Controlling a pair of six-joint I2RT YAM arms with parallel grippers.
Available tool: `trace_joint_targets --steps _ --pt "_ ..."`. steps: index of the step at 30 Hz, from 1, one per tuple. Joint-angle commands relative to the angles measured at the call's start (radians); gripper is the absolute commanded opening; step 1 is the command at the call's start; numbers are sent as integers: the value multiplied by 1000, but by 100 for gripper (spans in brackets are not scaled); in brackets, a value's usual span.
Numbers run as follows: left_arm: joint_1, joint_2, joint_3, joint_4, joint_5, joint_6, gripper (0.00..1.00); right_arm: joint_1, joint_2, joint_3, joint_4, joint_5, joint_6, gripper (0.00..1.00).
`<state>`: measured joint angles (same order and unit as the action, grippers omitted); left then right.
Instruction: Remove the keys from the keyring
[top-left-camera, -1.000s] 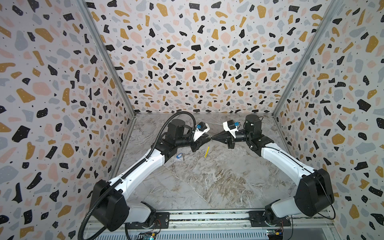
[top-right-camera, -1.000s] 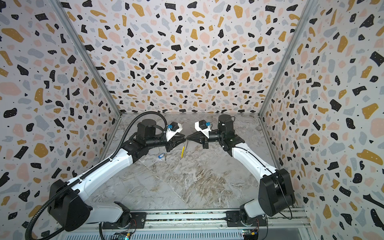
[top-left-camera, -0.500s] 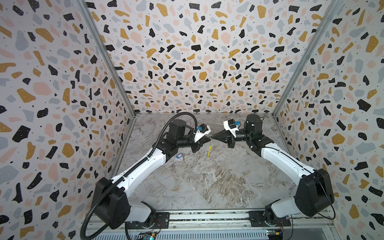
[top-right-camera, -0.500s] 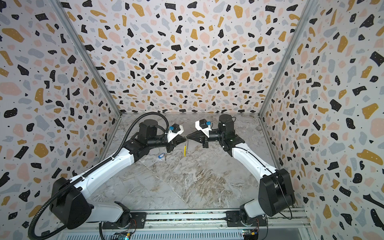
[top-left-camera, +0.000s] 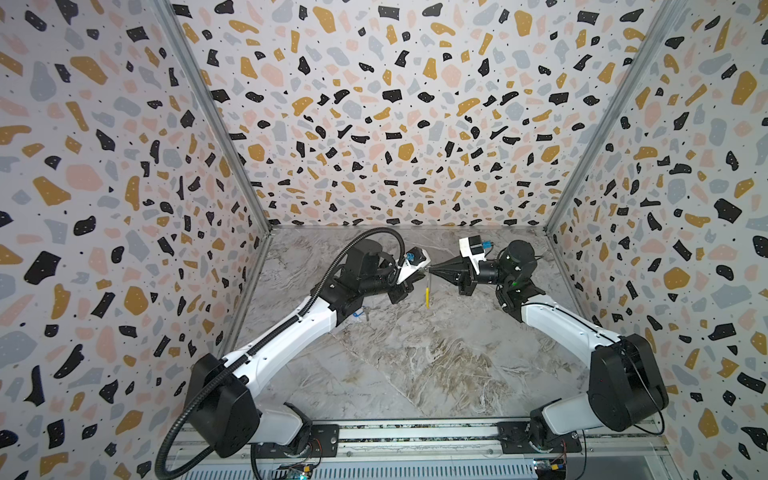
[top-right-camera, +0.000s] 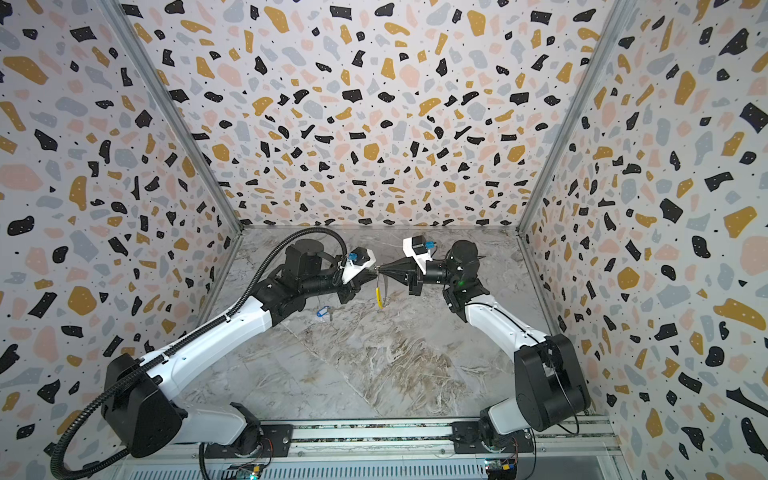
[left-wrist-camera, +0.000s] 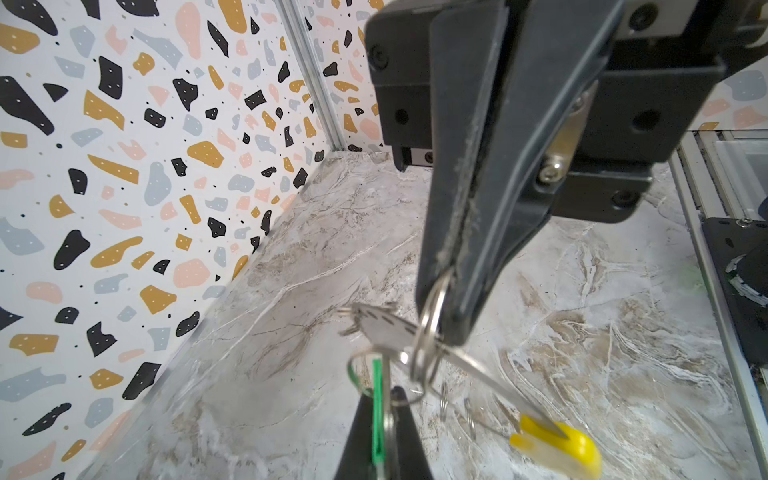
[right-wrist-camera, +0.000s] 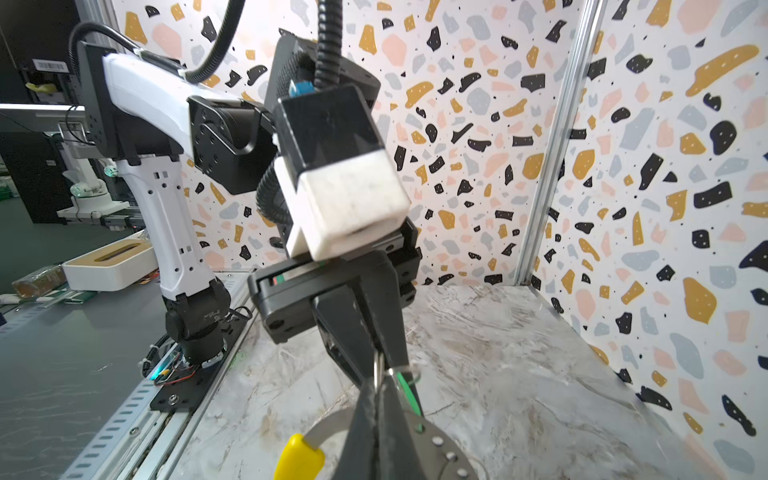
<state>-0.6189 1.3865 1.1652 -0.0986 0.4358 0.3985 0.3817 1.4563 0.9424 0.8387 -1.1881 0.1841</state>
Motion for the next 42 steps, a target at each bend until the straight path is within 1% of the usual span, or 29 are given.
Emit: trace_joint_targets --steps 1,8,11,15,18,22,25,32,35,37,40,41,42 --pt "-7 16 33 -2 -67 -9 0 1 -5 -5 191 31 107 0" --pt "-45 43 65 -55 -167 16 0 15 -3 -17 198 137 117 0" --pt "-56 42 59 -38 -206 3 0 19 -4 -26 206 180 118 0" --pt "-62 34 56 -1 -269 -47 0 23 2 -35 217 183 123 0" --pt "-61 10 37 29 -279 -54 0 23 7 -42 220 181 127 0" --pt "-63 -24 8 65 -282 -58 0 23 8 -45 215 214 115 0" --pt "-97 -17 10 45 -336 -35 0 23 11 -44 205 254 118 0" --pt "-131 -10 2 68 -369 -28 0 29 11 -51 216 301 130 0" --pt "-133 -11 -3 69 -358 -20 0 29 10 -56 214 303 123 0" --pt "-133 -6 -1 63 -330 -17 0 29 12 -59 221 299 128 0" --pt "-131 -4 1 62 -307 -21 0 29 25 -60 265 244 153 0" --pt "-131 -7 0 60 -316 -24 3 28 32 -60 287 220 166 0" --pt "-126 -13 -4 62 -317 -23 12 28 39 -58 314 191 181 0"
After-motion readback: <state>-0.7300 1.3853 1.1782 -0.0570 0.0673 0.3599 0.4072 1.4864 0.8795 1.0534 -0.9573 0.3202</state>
